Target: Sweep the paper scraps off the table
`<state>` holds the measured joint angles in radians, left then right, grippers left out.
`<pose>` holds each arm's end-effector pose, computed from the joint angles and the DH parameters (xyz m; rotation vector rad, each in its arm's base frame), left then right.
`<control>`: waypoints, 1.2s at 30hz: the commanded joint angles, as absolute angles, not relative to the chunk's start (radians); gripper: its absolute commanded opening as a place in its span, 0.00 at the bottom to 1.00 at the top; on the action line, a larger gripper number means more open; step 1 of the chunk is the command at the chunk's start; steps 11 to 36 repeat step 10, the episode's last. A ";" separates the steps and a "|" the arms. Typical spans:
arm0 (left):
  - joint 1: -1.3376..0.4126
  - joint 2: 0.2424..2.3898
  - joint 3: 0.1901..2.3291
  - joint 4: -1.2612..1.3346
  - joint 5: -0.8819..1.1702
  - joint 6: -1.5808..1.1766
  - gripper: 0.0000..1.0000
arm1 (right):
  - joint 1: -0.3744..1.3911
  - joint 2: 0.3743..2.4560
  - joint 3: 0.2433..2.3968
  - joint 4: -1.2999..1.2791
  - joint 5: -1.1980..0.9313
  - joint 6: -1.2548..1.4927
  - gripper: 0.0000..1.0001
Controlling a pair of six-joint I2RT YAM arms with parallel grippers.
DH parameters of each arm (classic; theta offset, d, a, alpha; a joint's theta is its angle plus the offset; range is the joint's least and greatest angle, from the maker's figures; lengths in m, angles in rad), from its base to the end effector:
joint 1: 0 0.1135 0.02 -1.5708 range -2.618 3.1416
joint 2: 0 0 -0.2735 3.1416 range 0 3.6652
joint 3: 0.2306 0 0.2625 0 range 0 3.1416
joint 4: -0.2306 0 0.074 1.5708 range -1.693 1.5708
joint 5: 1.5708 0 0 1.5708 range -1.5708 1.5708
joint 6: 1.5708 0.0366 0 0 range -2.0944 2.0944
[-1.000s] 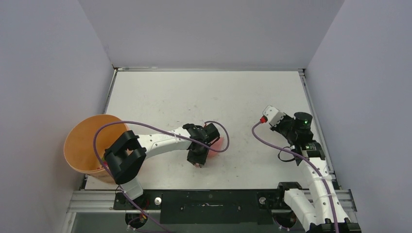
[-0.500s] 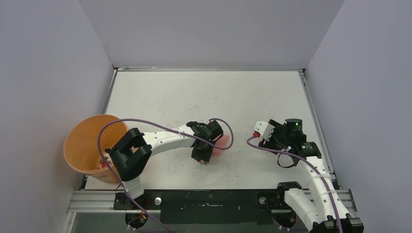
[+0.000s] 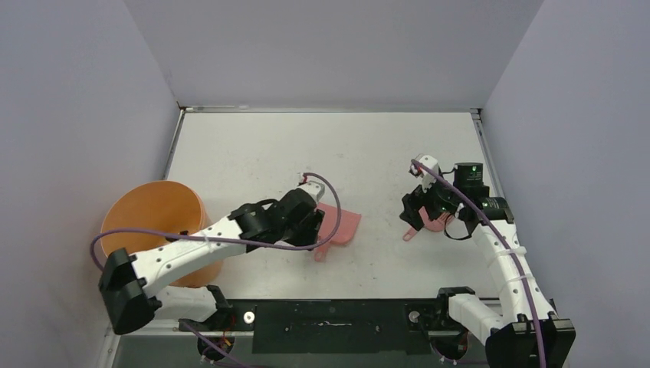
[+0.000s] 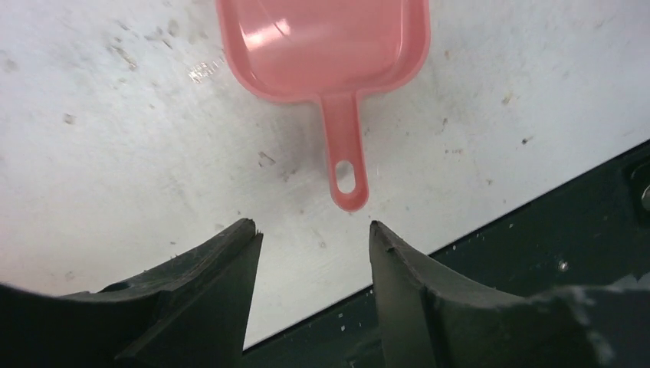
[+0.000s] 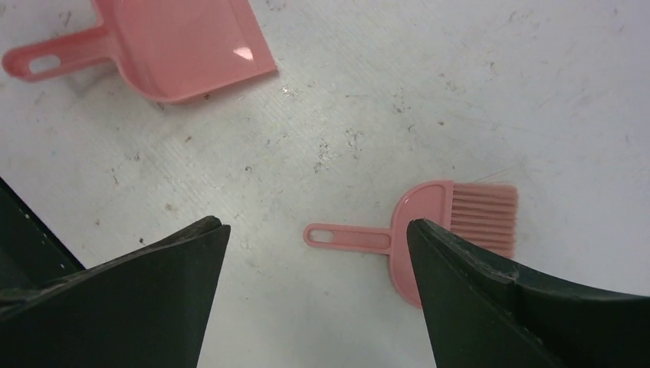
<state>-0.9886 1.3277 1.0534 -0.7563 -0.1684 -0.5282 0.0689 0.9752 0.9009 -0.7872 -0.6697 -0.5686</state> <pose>0.1553 -0.2247 0.2731 0.5375 2.5613 -0.3379 0.1907 0.0359 0.3028 -0.9790 2.0430 0.5518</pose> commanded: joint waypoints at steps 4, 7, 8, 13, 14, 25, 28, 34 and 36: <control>-0.960 0.981 0.788 -0.464 -0.353 -0.433 0.68 | 0.042 0.859 0.784 -0.335 -0.485 -0.036 0.90; -0.959 0.913 0.724 -0.410 -0.387 -0.421 0.79 | 0.041 0.824 0.709 -0.232 -0.425 0.023 0.90; -0.960 0.906 0.721 -0.399 -0.388 -0.416 0.80 | 0.041 0.844 0.706 -0.232 -0.407 0.049 0.90; -0.958 0.910 0.720 -0.384 -0.399 -0.407 0.81 | 0.031 0.881 0.691 -0.224 -0.367 0.092 0.90; -0.958 0.910 0.720 -0.384 -0.399 -0.407 0.81 | 0.031 0.881 0.691 -0.224 -0.367 0.092 0.90; -0.958 0.910 0.720 -0.384 -0.399 -0.407 0.81 | 0.031 0.881 0.691 -0.224 -0.367 0.092 0.90; -0.958 0.910 0.720 -0.384 -0.399 -0.407 0.81 | 0.031 0.881 0.691 -0.224 -0.367 0.092 0.90; -0.958 0.910 0.720 -0.384 -0.399 -0.407 0.81 | 0.031 0.881 0.691 -0.224 -0.367 0.092 0.90; -0.958 0.910 0.720 -0.384 -0.399 -0.407 0.81 | 0.031 0.881 0.691 -0.224 -0.367 0.092 0.90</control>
